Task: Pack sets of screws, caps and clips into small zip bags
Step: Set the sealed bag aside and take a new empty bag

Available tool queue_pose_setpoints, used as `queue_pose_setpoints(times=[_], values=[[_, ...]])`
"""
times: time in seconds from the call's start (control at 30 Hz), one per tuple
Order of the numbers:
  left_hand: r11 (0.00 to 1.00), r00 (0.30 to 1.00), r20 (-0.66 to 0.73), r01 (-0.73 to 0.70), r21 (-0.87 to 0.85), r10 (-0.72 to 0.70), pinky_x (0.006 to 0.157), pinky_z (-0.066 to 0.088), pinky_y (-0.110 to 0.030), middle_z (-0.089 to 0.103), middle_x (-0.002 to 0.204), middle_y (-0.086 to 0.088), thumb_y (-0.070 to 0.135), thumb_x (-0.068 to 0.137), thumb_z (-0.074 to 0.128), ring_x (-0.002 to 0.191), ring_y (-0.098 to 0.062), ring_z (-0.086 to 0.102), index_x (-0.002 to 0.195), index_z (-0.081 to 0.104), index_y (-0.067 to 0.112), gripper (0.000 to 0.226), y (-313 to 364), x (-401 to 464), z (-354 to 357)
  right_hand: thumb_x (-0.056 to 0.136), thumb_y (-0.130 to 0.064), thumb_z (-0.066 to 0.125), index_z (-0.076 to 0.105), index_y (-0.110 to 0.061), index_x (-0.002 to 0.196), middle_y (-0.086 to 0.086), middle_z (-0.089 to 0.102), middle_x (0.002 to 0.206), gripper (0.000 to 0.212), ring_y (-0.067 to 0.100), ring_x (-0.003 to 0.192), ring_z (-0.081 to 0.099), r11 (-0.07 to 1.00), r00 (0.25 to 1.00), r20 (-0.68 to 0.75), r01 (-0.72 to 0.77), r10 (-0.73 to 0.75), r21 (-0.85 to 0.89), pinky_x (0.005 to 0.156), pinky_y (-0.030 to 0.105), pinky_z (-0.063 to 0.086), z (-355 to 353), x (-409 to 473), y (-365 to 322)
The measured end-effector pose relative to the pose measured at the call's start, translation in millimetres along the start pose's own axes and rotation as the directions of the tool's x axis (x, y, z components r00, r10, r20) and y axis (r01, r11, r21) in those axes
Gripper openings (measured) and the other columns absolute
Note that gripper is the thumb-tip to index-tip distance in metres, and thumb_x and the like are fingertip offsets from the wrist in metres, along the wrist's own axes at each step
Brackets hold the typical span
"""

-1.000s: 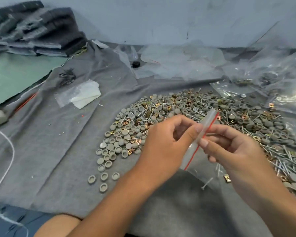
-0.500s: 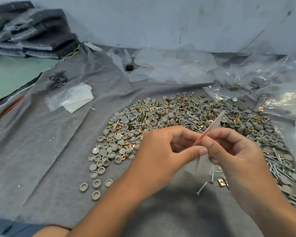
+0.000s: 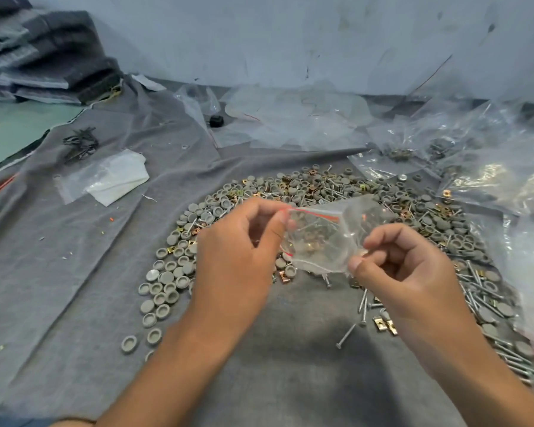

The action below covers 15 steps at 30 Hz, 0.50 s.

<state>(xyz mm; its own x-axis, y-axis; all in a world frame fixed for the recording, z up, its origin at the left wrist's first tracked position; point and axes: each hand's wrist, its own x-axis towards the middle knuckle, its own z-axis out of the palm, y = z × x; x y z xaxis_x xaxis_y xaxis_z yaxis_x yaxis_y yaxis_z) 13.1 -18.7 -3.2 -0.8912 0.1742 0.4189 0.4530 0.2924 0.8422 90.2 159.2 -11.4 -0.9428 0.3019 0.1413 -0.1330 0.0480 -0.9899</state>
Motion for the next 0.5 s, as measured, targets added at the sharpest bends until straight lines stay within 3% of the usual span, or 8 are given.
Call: queue_pose_setpoints(times=[0.1, 0.17, 0.23, 0.3, 0.37, 0.43, 0.5], values=[[0.996, 0.987, -0.136, -0.073, 0.055, 0.080, 0.049, 0.039, -0.011, 0.070, 0.071, 0.012, 0.028, 0.094, 0.074, 0.056, -0.003, 0.061, 0.090, 0.052, 0.035, 0.023, -1.5, 1.2, -3.7, 0.077, -0.018, 0.078, 0.066, -0.031, 0.082, -0.012, 0.056, 0.063, 0.018, 0.003, 0.058, 0.050, 0.999, 0.998, 0.049, 0.031, -0.030, -0.029, 0.054, 0.012, 0.044, -0.6, 3.4, 2.0], [0.971, 0.972, -0.142, -0.161, 0.177, 0.187, 0.058, 0.040, -0.007, 0.069, 0.074, 0.015, 0.022, 0.094, 0.074, 0.066, 0.000, 0.064, 0.088, 0.055, 0.031, 0.022, -2.6, 0.0, -3.6, 0.076, -0.025, 0.078, 0.065, -0.031, 0.082, -0.011, 0.058, 0.063, 0.016, 0.004, 0.058, 0.051, 0.999, 0.993, 0.120, -0.001, 0.005, -0.034, 0.054, 0.013, 0.043, -5.6, 5.7, -0.1], [0.922, 0.951, -0.123, -0.235, 0.309, 0.283, 0.065, 0.045, -0.007, 0.074, 0.088, 0.017, 0.012, 0.093, 0.070, 0.077, 0.001, 0.068, 0.090, 0.065, 0.026, 0.015, -4.0, -1.4, -3.9, 0.080, -0.042, 0.081, 0.066, -0.033, 0.086, -0.010, 0.065, 0.068, 0.019, 0.005, 0.060, 0.055, 0.975, 0.965, 0.235, -0.064, 0.114, -0.211, 0.055, 0.016, 0.044, -19.0, 8.4, -3.0], [0.885, 0.932, -0.105, -0.287, 0.366, 0.346, 0.079, 0.051, -0.013, 0.075, 0.103, 0.012, 0.002, 0.090, 0.067, 0.092, -0.002, 0.071, 0.094, 0.075, 0.022, 0.023, -6.7, -0.1, -5.4, 0.079, -0.056, 0.075, 0.067, -0.038, 0.088, -0.013, 0.070, 0.074, 0.022, 0.000, 0.059, 0.059, 0.809, 0.948, 0.223, -0.058, 0.229, -0.585, 0.055, 0.016, 0.045, -35.8, 10.6, -4.4], [0.862, 0.919, -0.099, -0.315, 0.398, 0.381, 0.092, 0.050, -0.017, 0.071, 0.112, 0.009, -0.003, 0.088, 0.065, 0.101, -0.008, 0.069, 0.098, 0.080, 0.017, 0.027, -9.1, 2.7, -6.8, 0.082, -0.057, 0.071, 0.068, -0.035, 0.079, -0.019, 0.070, 0.071, 0.023, -0.002, 0.061, 0.061, 0.520, 0.957, 0.093, -0.067, 0.276, -0.852, 0.053, 0.016, 0.044, -46.8, 11.6, -1.0], [0.852, 0.924, -0.075, -0.312, 0.421, 0.375, 0.091, 0.048, -0.014, 0.070, 0.116, 0.003, 0.003, 0.091, 0.061, 0.097, -0.011, 0.067, 0.104, 0.080, 0.015, 0.027, -9.6, 3.8, -7.0, 0.085, -0.063, 0.066, 0.067, -0.033, 0.073, -0.013, 0.068, 0.064, 0.032, 0.000, 0.057, 0.059, 0.325, 0.950, 0.001, -0.106, 0.314, -0.940, 0.051, 0.019, 0.042, -46.4, 9.7, 6.8], [0.846, 0.930, -0.034, -0.319, 0.427, 0.367, 0.088, 0.043, -0.007, 0.068, 0.117, 0.000, 0.007, 0.091, 0.061, 0.089, -0.010, 0.064, 0.107, 0.080, 0.015, 0.025, -8.9, 3.4, -5.3, 0.083, -0.070, 0.062, 0.065, -0.031, 0.071, -0.010, 0.066, 0.063, 0.041, 0.003, 0.060, 0.060, 0.247, 0.952, -0.044, -0.123, 0.302, -0.961, 0.055, 0.026, 0.048, -38.1, 7.6, 15.2]])
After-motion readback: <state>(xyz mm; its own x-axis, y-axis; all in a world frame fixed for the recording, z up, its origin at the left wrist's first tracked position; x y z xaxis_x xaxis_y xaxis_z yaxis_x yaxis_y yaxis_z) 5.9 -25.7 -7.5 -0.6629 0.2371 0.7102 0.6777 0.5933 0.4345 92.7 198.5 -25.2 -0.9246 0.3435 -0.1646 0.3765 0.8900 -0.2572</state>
